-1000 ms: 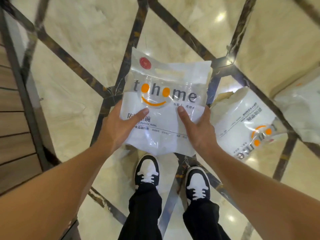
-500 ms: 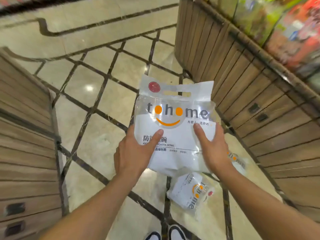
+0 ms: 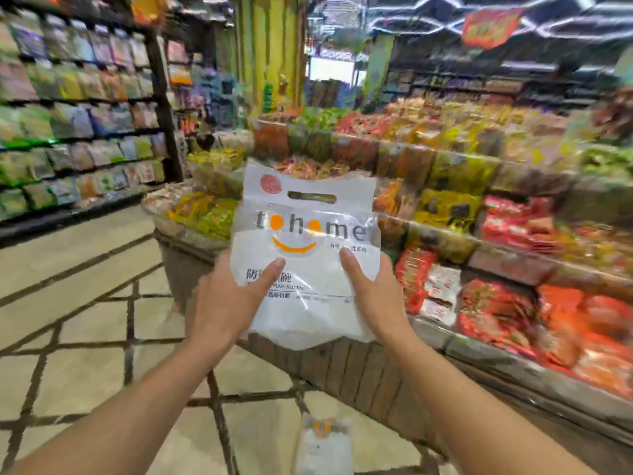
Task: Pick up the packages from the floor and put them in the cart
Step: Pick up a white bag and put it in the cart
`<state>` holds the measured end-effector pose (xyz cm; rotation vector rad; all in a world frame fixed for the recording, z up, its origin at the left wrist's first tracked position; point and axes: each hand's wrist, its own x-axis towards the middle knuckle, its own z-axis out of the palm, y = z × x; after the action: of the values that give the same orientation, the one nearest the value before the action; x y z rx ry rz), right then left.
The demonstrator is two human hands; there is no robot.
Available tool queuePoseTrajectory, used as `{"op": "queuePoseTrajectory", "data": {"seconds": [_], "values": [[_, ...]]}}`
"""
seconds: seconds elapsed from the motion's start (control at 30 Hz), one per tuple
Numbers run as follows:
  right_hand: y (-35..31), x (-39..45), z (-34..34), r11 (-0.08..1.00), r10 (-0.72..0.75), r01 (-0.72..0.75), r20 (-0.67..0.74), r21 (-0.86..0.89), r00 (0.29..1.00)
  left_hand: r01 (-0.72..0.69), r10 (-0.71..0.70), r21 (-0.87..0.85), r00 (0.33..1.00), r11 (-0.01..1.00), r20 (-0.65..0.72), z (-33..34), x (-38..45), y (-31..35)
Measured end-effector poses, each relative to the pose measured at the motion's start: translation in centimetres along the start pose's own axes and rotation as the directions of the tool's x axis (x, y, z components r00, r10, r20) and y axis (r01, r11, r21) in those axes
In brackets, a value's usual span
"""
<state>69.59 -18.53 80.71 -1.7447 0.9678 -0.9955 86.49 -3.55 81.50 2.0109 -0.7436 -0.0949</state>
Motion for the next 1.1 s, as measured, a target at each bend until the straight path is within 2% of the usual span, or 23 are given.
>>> {"op": "queuePoseTrajectory", "data": {"seconds": [0.13,0.23,0.43,0.6,0.7,0.8,1.0,1.1], "values": [[-2.6,-1.4,-9.6,0.999,0.025,-0.033,-0.217,-0.033,0.976,-0.177,0.18,-0.029,0.974,0.984,0.141,1.9,-1.5,9.6],[-4.1,-4.0,-17.4,0.997,0.032,-0.058,-0.37,-0.057,0.928,-0.278,0.291,-0.089,0.928,0.956,0.231,5.0,-3.8,15.7],[-3.9,-12.5,-34.3,0.987,0.02,-0.114,-0.624,-0.111,0.781,-0.457,0.524,-0.257,0.754,0.852,0.396,12.9,-14.4,27.4],[-2.2,-23.0,-47.3,0.938,0.051,-0.298,-0.778,-0.178,0.626,-0.425,0.608,-0.436,0.586,0.793,0.536,19.5,-27.8,34.1],[-2.1,-30.0,-54.3,0.938,0.045,-0.311,-0.835,-0.153,0.548,-0.425,0.653,-0.495,0.482,0.758,0.584,22.3,-36.5,38.1],[-1.5,-36.6,-60.6,0.925,0.065,-0.36,-0.887,-0.118,0.457,-0.417,0.692,-0.553,0.399,0.721,0.602,24.6,-44.8,41.9],[0.2,-47.7,-71.5,0.896,0.026,-0.428,-0.947,-0.119,0.319,-0.441,0.757,-0.628,0.234,0.641,0.61,29.2,-59.7,48.1],[1.4,-52.9,-76.1,0.888,0.025,-0.454,-0.976,-0.079,0.217,-0.422,0.785,-0.68,0.146,0.599,0.602,30.8,-66.8,50.4]]}}
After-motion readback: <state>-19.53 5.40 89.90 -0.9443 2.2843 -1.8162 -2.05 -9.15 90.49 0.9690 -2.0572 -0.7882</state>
